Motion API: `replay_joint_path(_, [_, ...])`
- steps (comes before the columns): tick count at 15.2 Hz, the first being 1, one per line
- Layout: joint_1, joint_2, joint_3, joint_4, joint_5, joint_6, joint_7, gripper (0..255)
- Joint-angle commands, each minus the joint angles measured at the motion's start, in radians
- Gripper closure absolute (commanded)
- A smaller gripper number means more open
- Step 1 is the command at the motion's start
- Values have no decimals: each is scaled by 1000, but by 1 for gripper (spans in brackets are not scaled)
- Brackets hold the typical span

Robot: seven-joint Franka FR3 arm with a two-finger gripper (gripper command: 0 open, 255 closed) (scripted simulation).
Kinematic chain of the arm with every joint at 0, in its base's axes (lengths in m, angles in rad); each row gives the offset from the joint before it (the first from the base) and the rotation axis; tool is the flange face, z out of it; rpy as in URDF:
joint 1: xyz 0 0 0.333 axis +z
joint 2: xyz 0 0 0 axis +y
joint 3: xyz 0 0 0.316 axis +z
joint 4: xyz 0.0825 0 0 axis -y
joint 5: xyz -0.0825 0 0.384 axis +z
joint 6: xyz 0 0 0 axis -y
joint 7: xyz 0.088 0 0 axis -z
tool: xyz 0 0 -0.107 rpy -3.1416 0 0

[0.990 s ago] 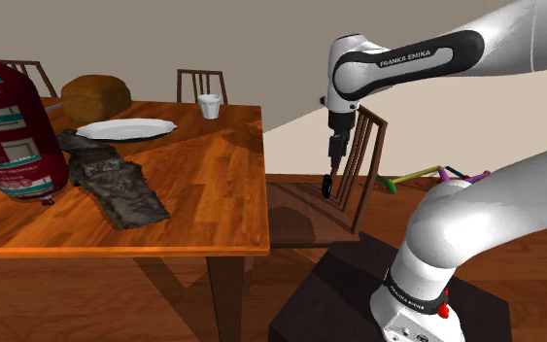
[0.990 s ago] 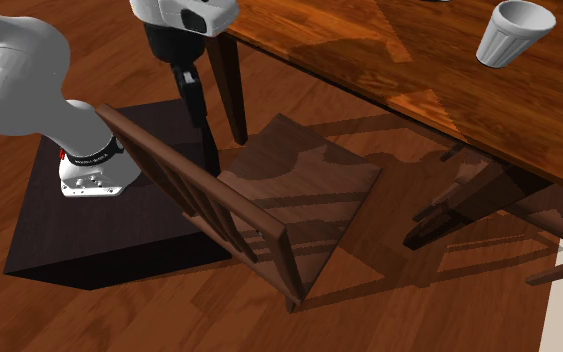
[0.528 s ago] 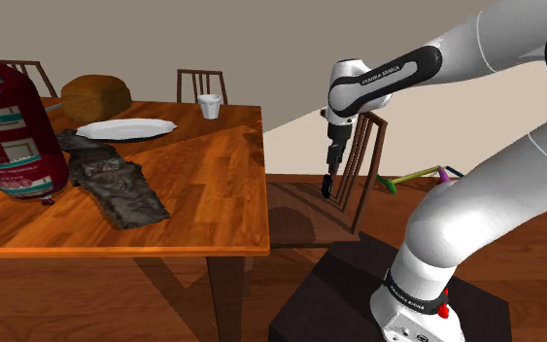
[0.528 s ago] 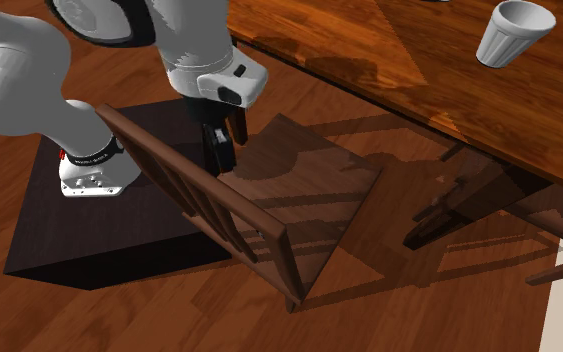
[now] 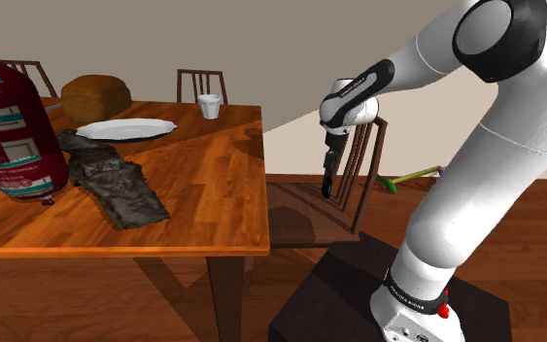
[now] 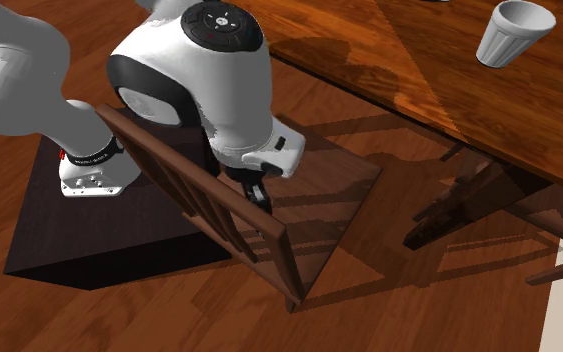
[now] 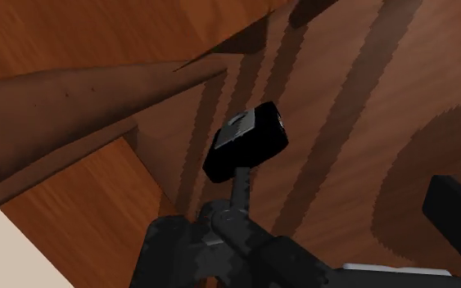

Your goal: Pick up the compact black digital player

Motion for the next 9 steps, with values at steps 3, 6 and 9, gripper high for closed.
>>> replay_joint_path(3, [0, 192, -54, 81, 162, 97, -170, 0])
replay_joint_path(6, [-11, 246, -48, 91, 214, 133, -215, 0])
replay_joint_path(9, [-17, 284, -40, 83, 249, 171, -240, 0])
